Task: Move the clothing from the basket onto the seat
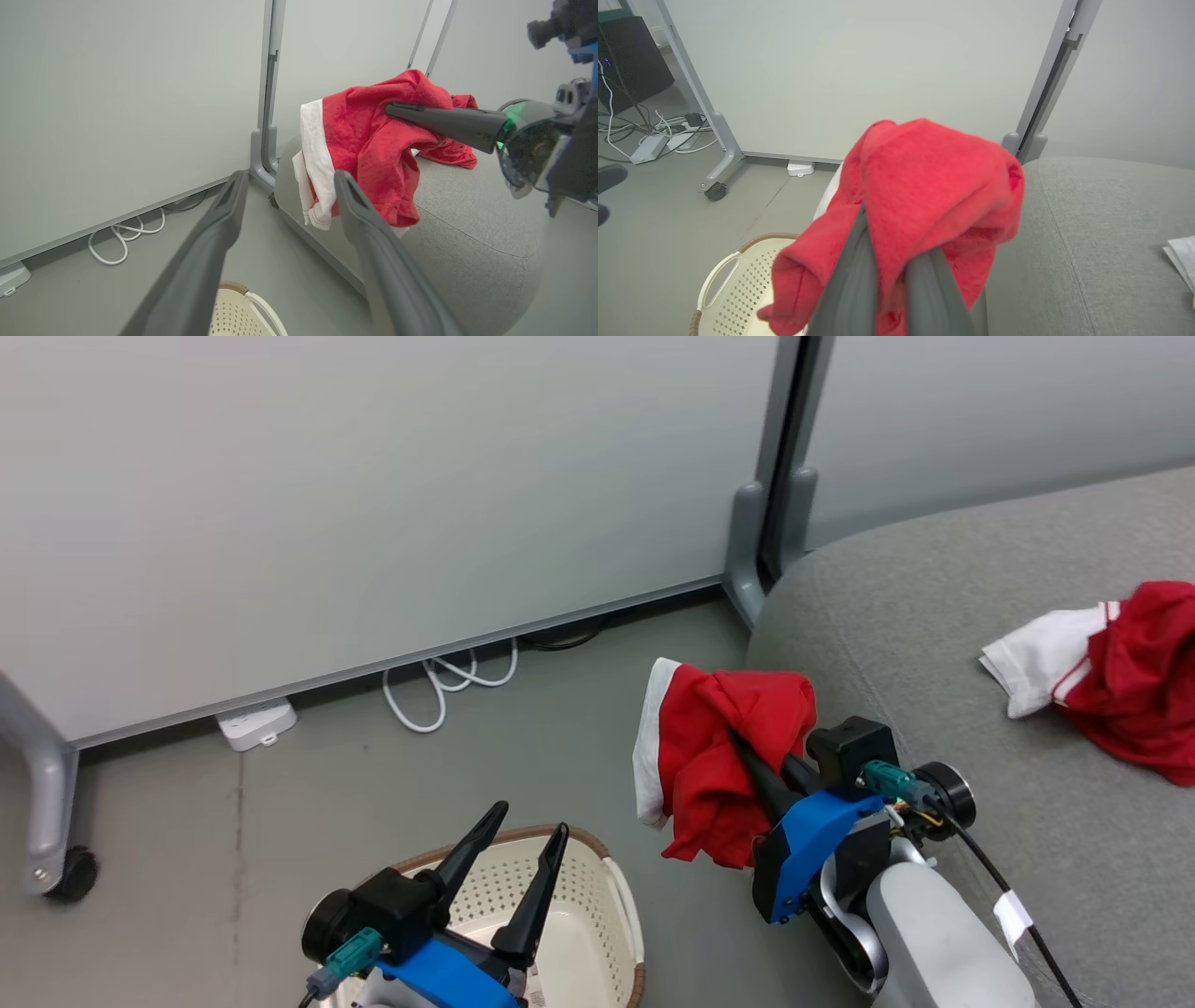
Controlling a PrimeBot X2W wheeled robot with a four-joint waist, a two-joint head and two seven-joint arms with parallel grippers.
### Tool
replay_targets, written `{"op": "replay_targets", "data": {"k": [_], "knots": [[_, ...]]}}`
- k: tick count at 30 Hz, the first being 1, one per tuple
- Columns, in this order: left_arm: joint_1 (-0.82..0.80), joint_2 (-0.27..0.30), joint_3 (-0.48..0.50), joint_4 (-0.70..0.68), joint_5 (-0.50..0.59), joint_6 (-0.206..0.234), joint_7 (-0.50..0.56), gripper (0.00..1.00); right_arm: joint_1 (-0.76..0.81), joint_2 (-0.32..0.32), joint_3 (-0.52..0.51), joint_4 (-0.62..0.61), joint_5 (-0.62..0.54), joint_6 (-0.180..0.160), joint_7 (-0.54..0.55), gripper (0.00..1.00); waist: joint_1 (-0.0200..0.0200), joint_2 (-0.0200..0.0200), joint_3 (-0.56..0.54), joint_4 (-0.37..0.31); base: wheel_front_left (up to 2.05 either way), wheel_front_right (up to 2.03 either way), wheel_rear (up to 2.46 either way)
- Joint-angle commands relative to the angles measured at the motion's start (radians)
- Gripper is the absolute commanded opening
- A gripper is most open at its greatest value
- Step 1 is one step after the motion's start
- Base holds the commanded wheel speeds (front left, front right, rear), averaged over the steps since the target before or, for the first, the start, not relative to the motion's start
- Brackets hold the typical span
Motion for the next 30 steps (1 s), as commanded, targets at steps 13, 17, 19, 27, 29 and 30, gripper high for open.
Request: {"op": "replay_targets", "data": {"k": [13,17,19,27,29,30], "knots": [[-0.032,0.011,-0.012,0.001,-0.005,-0.004,-0.003,1.0,0.005,-0.001,-0.018,-0.002,0.004,-0.001,-0.012,0.0,0.0,0.0,0.025,-0.276,0.0,0.0,0.0],[-0.031,0.01,-0.014,0.003,-0.008,-0.004,-0.003,1.0,0.011,-0.001,-0.022,-0.005,0.006,-0.001,-0.014,0.0,0.0,0.0,0.03,-0.326,0.0,0.0,0.0],[-0.031,0.011,-0.019,0.006,-0.006,-0.004,-0.003,1.0,0.016,-0.001,-0.024,-0.006,0.009,-0.001,-0.015,0.0,0.0,0.0,0.033,-0.345,0.0,0.0,0.0],[-0.036,0.015,-0.028,0.008,-0.006,-0.004,-0.003,1.0,0.033,-0.001,-0.03,-0.015,0.015,-0.001,-0.014,0.0,0.0,0.0,0.04,-0.373,0.0,0.0,0.0],[-0.037,0.018,-0.03,0.007,-0.006,-0.004,-0.003,1.0,0.036,-0.001,-0.034,-0.02,0.014,-0.001,-0.014,0.0,0.0,0.0,0.044,-0.372,0.0,0.0,0.0],[-0.039,0.018,-0.03,0.007,-0.006,-0.004,-0.003,1.0,0.036,-0.001,-0.037,-0.022,0.013,-0.001,-0.013,0.0,0.0,0.0,0.046,-0.369,0.0,0.0,0.0]]}}
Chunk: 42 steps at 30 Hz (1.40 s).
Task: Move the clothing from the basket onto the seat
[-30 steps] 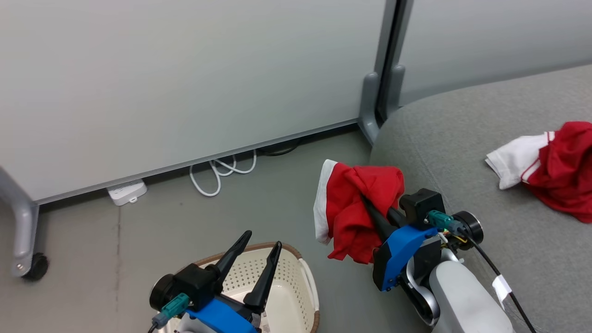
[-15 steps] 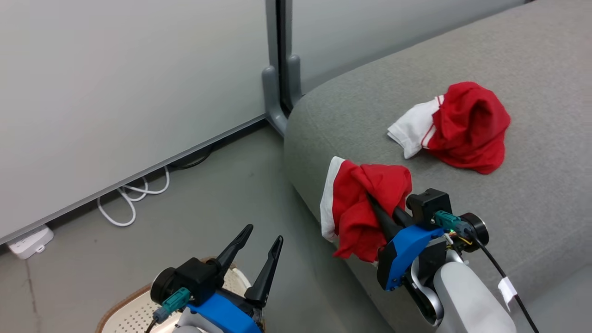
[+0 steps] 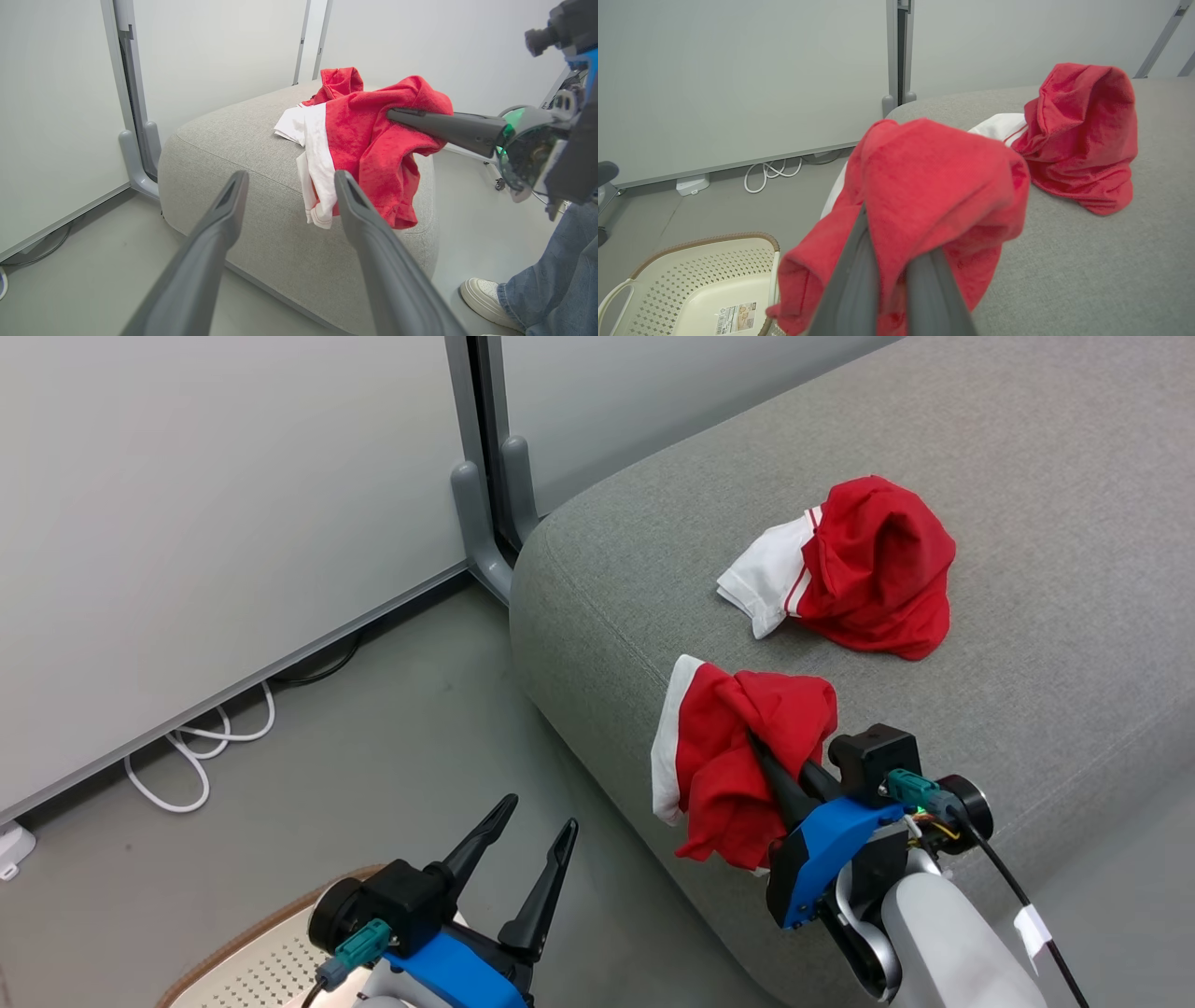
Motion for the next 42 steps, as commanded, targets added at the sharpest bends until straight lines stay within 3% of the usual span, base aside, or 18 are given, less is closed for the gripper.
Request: {"op": "replay_targets", "data": {"k": [1,10,13,20,24,29,34,42], "knots": [[-0.01,0.01,0.003,0.001,0.0,-0.004,-0.003,1.0,0.011,-0.001,-0.005,-0.006,0.009,-0.001,0.0,0.0,0.0,0.0,0.006,0.006,0.0,0.0,0.0],[-0.036,0.024,-0.006,-0.008,0.006,-0.004,-0.003,1.0,-0.092,-0.002,-0.052,-0.017,0.013,-0.001,0.06,0.0,0.0,0.0,0.073,0.044,0.0,0.0,0.0],[-0.067,0.039,-0.016,-0.02,0.014,-0.004,-0.003,1.0,-0.184,-0.036,-0.091,-0.045,0.022,-0.001,0.109,0.0,0.0,0.0,0.122,0.063,0.0,0.0,0.0],[-0.17,0.089,-0.051,-0.058,0.031,-0.004,-0.003,1.0,-0.431,-0.206,-0.231,-0.117,0.06,-0.001,0.204,0.0,0.0,0.0,0.293,0.129,0.0,0.0,0.0],[-0.235,0.119,-0.076,-0.091,0.035,-0.004,-0.003,1.0,-0.543,-0.317,-0.38,-0.109,0.073,-0.001,0.21,0.0,0.0,0.0,0.393,0.173,0.0,0.0,0.0],[-0.322,0.146,-0.116,-0.125,0.044,-0.004,-0.003,1.0,-0.573,-0.406,-0.565,-0.057,0.064,-0.001,0.171,0.0,0.0,0.0,0.508,0.233,0.0,0.0,0.0],[-0.376,0.152,-0.103,-0.157,0.047,-0.004,-0.003,1.0,-0.522,-0.396,-0.694,0.029,0.071,-0.001,0.104,0.0,0.0,0.0,0.588,0.265,0.0,0.0,0.0],[-0.39,0.165,-0.081,-0.194,0.068,-0.004,-0.003,1.0,-0.499,-0.329,-0.722,0.172,0.054,-0.001,0.001,0.0,0.0,0.0,0.627,0.272,0.0,0.0,0.0]]}}
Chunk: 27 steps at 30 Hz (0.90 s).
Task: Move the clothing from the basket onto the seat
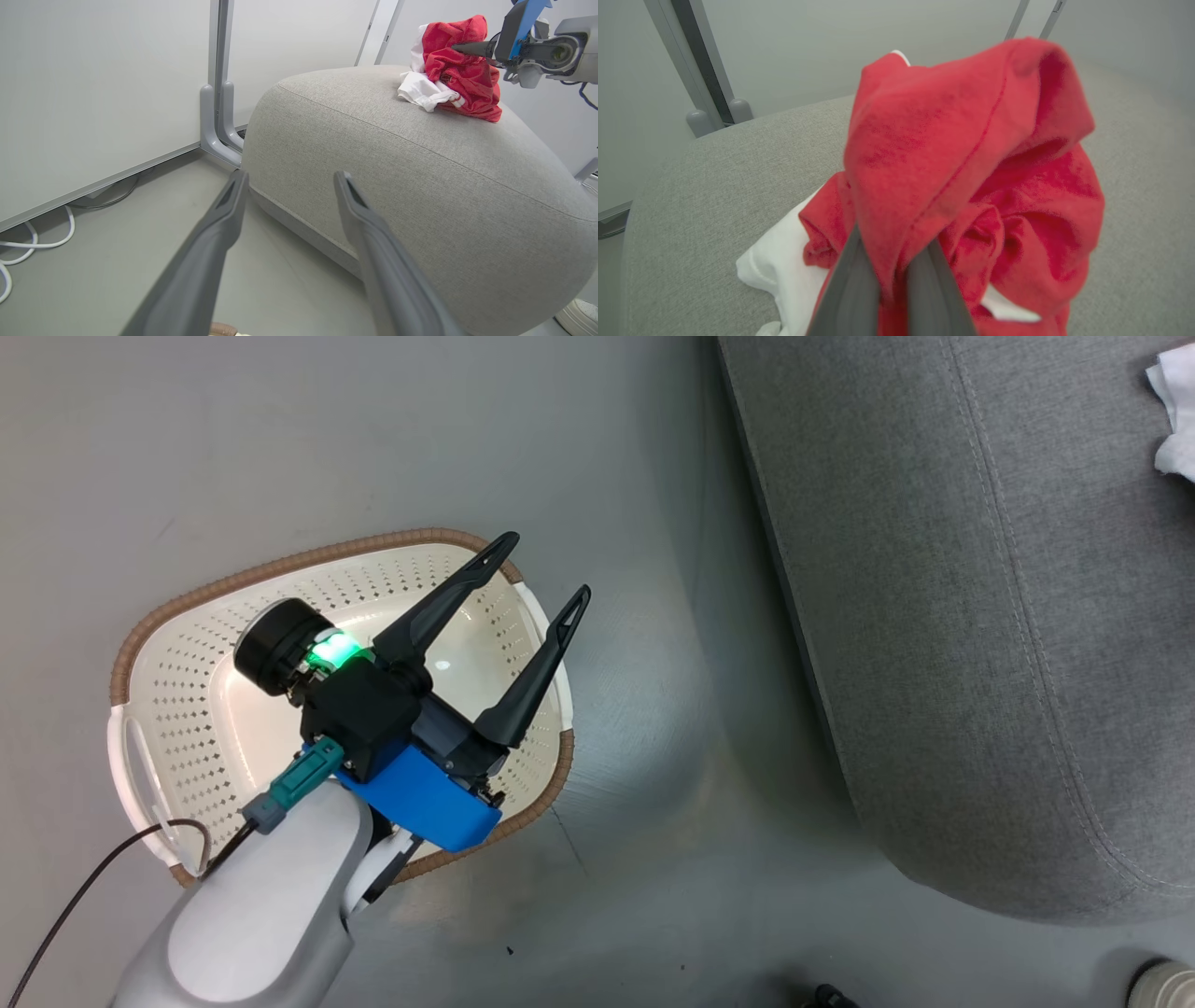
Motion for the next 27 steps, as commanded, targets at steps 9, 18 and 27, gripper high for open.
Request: {"op": "replay_targets", "data": {"k": [9,18,27], "knots": [[0.013,0.004,0.014,-0.003,0.012,-0.004,-0.003,1.0,-0.039,-0.013,0.042,0.109,-0.051,-0.001,-0.065,0.0,-0.0003,-0.0001,-0.007,0.006,0.0,0.0,0.0],[0.037,-0.025,0.039,0.011,0.0,-0.004,-0.003,1.0,-0.049,-0.031,0.062,0.149,-0.089,-0.001,-0.072,1.0,-0.0003,-0.0001,-0.055,0.016,0.0,0.0,0.0],[0.139,-0.096,0.117,0.061,-0.019,-0.004,-0.003,1.0,0.068,-0.059,0.173,0.134,-0.144,-0.001,-0.102,1.0,-0.0003,-0.0001,-0.24,0.051,0.0,0.0,0.0]]}}
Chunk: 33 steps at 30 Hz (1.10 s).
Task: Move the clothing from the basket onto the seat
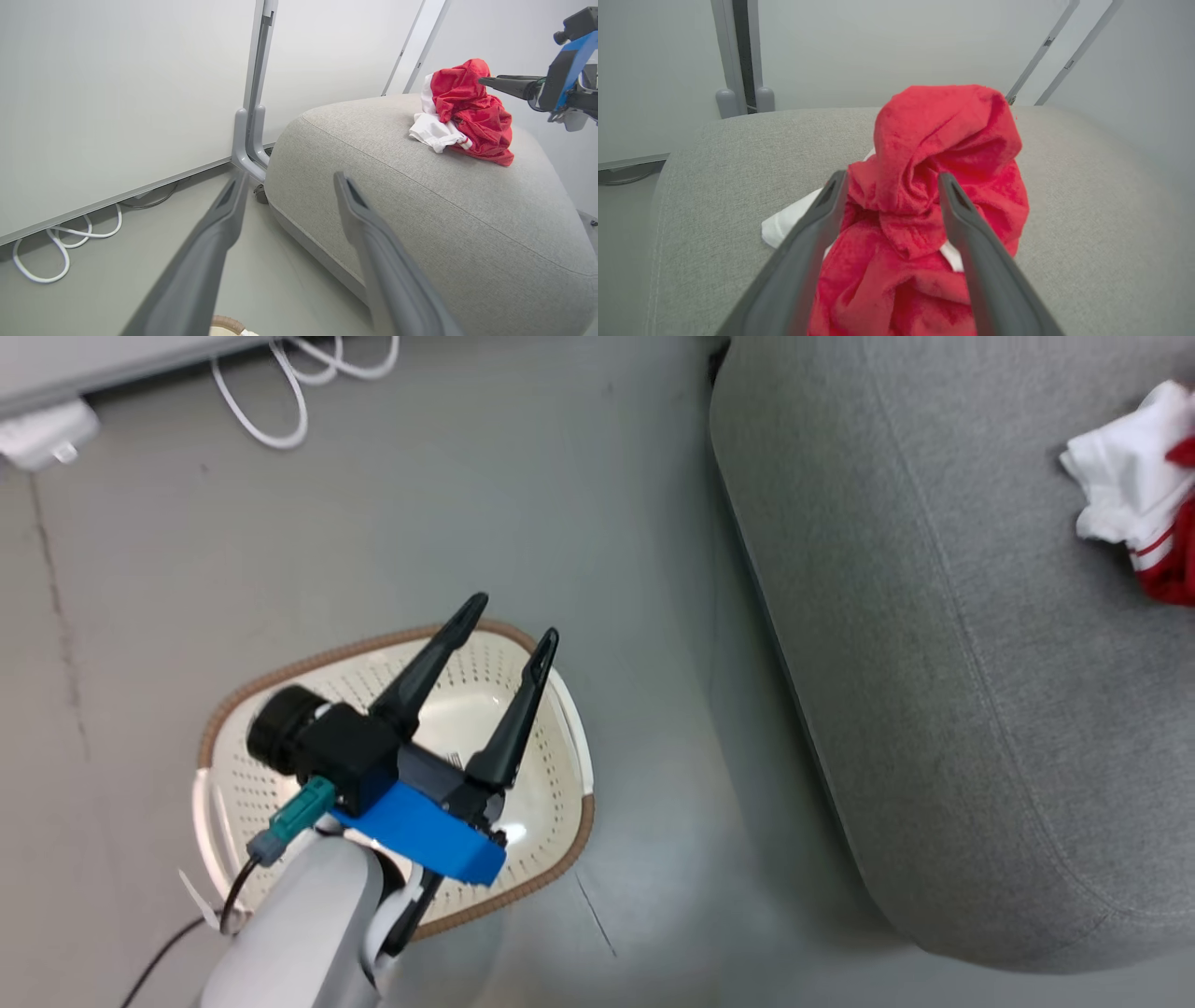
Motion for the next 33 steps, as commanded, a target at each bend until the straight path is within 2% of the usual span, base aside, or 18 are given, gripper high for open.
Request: {"op": "replay_targets", "data": {"k": [1,6,10,18,25,33], "knots": [[0.038,-0.013,0.017,0.012,-0.007,-0.004,-0.003,1.0,0.041,-0.006,0.018,-0.015,-0.014,-0.001,0.002,1.0,0.0001,0.0,-0.095,0.025,0.0,0.0,0.0],[0.131,-0.056,0.081,0.036,-0.004,-0.004,-0.003,1.0,0.159,0.031,0.051,-0.092,-0.01,-0.001,0.006,1.0,0.0001,0.0,-0.221,0.058,0.0,0.0,0.0],[0.198,-0.081,0.119,0.051,0.006,-0.004,-0.003,1.0,0.269,0.069,0.054,-0.204,-0.005,-0.001,0.009,1.0,0.0001,0.0,-0.305,0.096,0.0,0.0,0.0],[0.309,-0.103,0.197,0.061,0.007,-0.004,-0.003,1.0,0.5,0.189,0.074,-0.509,-0.034,-0.001,0.05,1.0,0.0001,0.0,-0.406,0.16,0.0,0.0,0.0],[0.378,-0.117,0.283,0.074,-0.004,-0.004,-0.003,1.0,0.677,0.291,0.114,-0.703,-0.041,-0.001,0.101,1.0,0.0001,0.0,-0.463,0.206,0.0,0.0,0.0],[0.41,-0.116,0.349,0.088,0.01,-0.004,-0.003,1.0,0.786,0.34,0.187,-0.758,-0.036,-0.001,0.088,1.0,0.0001,0.0,-0.483,0.234,0.0,0.0,0.0]]}}
